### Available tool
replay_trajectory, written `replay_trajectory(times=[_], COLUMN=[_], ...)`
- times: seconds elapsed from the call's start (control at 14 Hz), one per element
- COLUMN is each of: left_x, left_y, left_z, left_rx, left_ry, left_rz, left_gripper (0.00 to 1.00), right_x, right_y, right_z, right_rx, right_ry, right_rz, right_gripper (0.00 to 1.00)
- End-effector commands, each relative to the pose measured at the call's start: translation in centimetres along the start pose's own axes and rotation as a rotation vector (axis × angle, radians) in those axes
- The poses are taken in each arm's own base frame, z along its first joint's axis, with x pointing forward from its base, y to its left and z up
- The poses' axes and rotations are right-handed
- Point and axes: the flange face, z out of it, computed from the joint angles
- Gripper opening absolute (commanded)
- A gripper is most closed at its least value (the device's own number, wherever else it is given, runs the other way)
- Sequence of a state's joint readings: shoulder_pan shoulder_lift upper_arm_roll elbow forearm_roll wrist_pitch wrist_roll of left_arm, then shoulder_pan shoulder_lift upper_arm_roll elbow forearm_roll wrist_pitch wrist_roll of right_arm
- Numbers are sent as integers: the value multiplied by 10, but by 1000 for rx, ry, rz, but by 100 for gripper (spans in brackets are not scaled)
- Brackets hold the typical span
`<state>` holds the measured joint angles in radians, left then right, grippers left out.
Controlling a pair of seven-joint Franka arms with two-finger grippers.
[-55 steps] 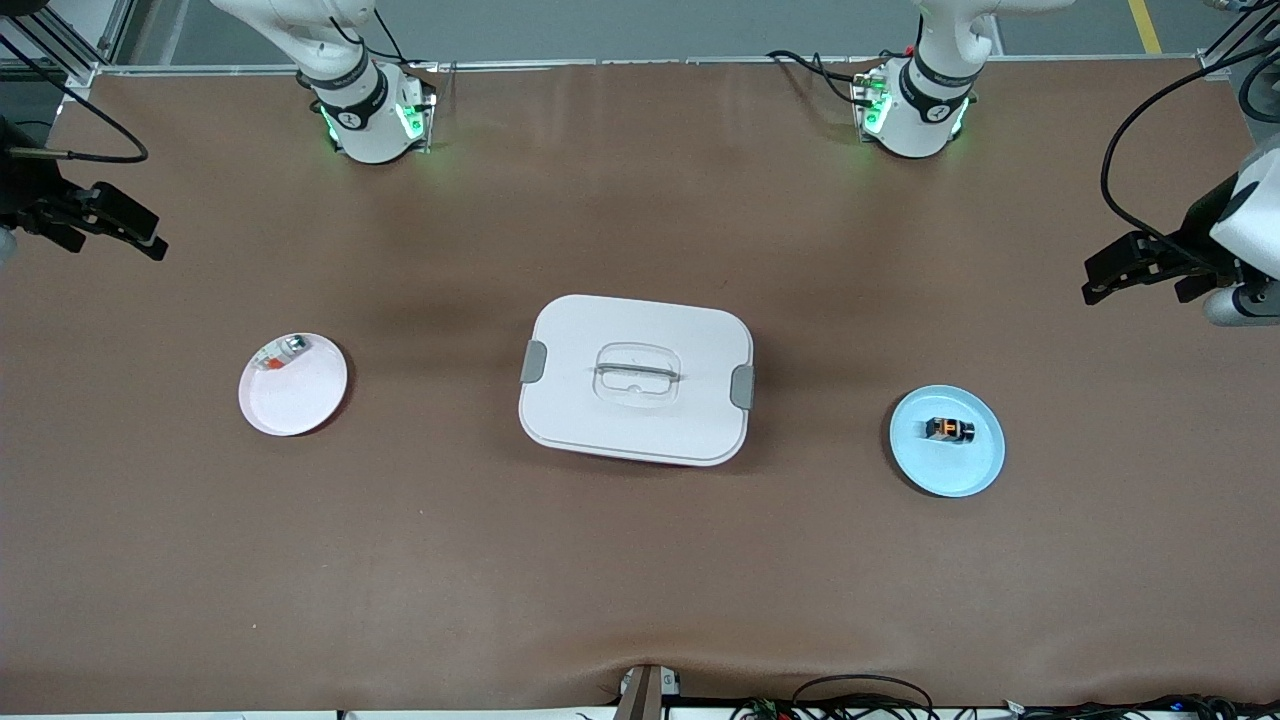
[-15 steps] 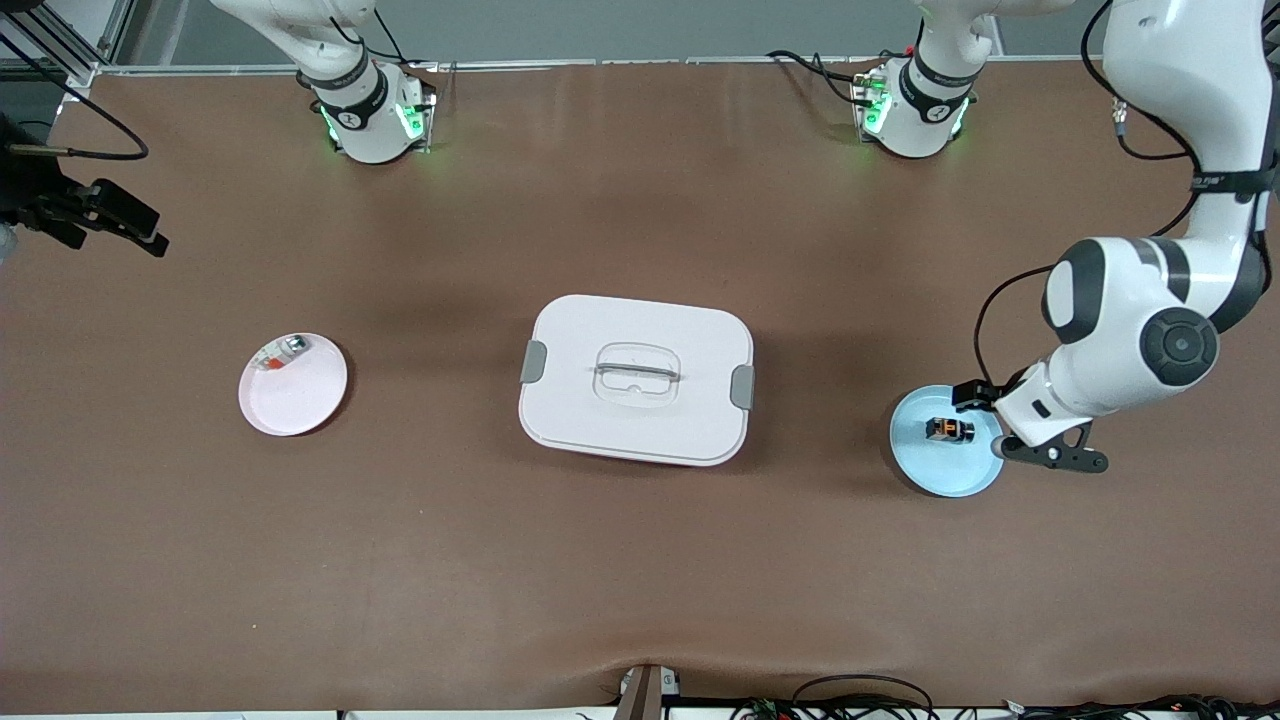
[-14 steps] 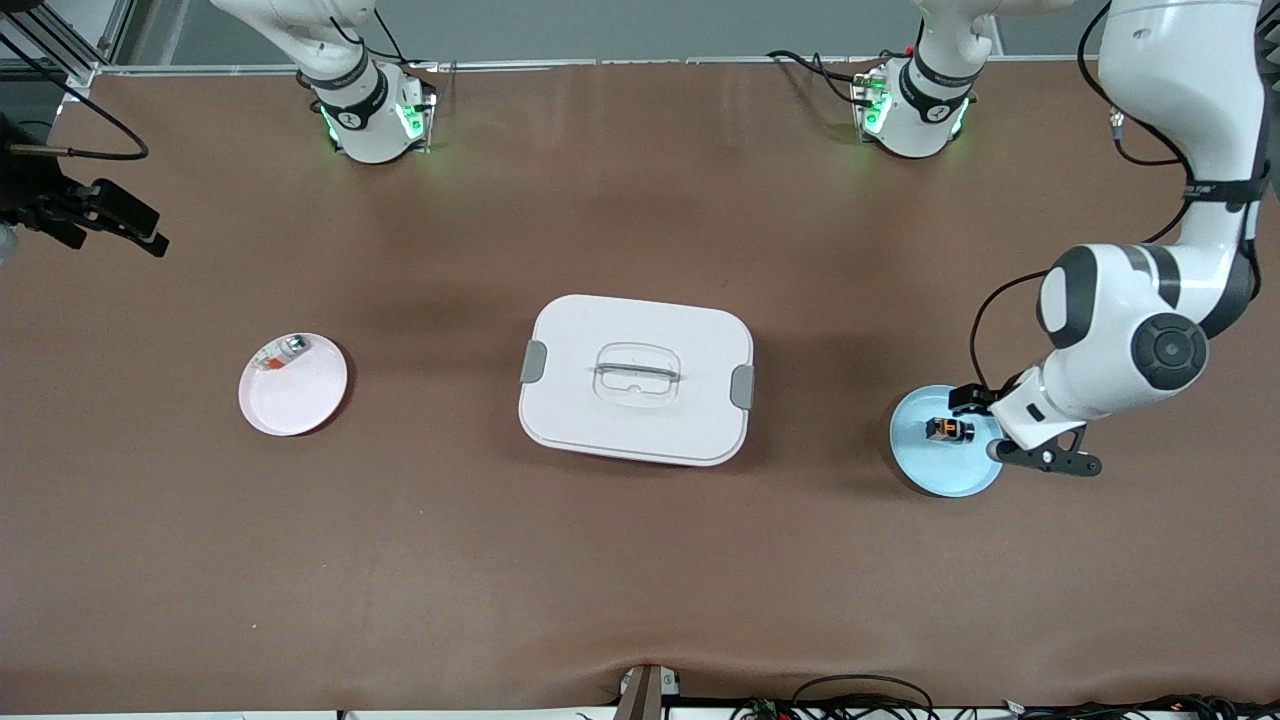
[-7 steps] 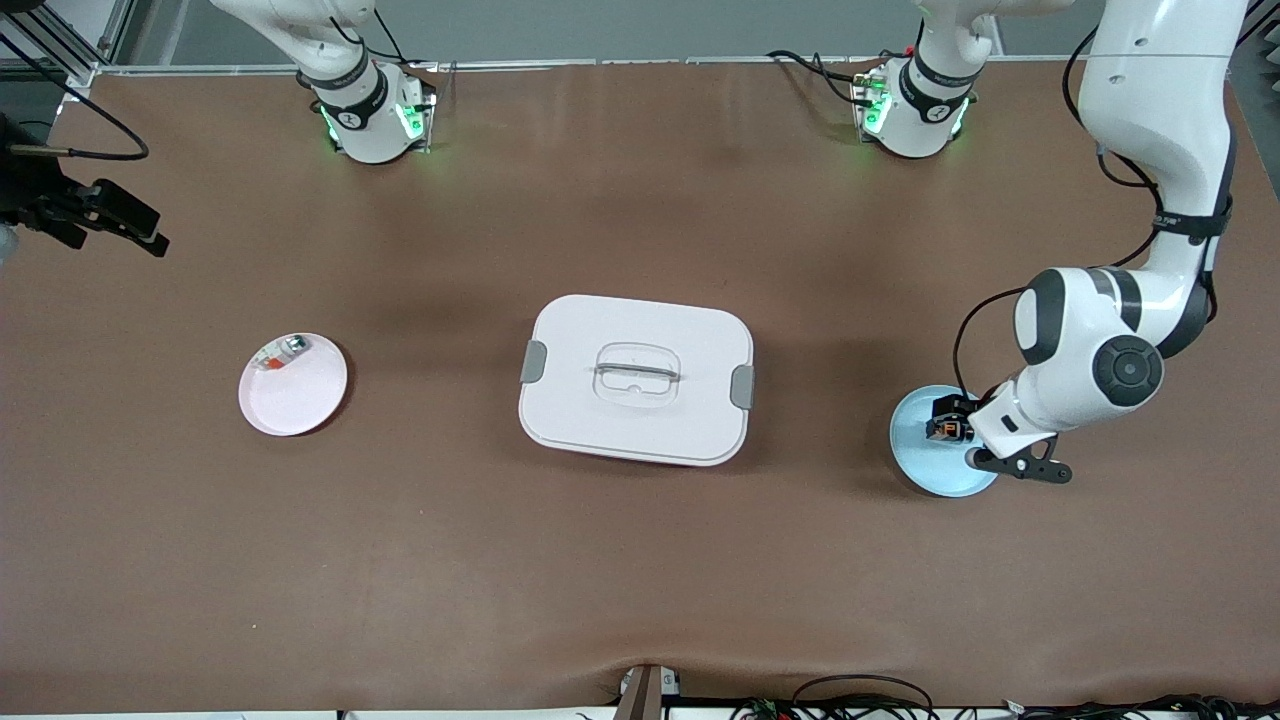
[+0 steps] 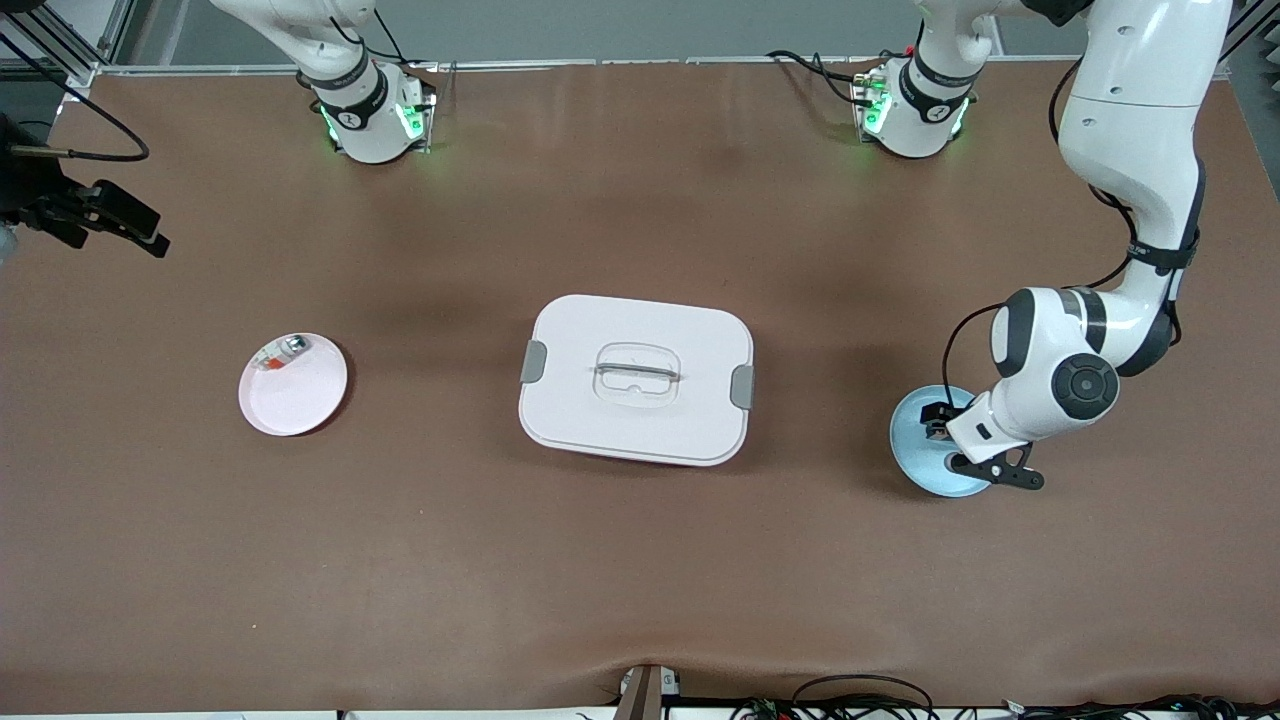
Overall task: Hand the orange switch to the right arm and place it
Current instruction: 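Close the left gripper on the black-and-orange switch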
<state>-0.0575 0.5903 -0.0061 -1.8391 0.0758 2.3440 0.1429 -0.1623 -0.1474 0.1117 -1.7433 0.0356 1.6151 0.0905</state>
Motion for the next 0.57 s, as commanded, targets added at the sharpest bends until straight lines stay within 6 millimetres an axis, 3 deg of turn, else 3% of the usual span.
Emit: replay_trajectory(times=[0.0, 0.5], left_x=[1, -1], left_y=[0, 2], left_z=[3, 17], left_rx=[8, -5], left_ry=[6, -12], left_rz=[19, -3], left_gripper=[100, 100], right_x=[-3, -2], right_y=[-2, -2], right_z=[-2, 0], right_rx=[12, 23], right_ry=[-1, -6], right_rz=[17, 20], right_gripper=[100, 100])
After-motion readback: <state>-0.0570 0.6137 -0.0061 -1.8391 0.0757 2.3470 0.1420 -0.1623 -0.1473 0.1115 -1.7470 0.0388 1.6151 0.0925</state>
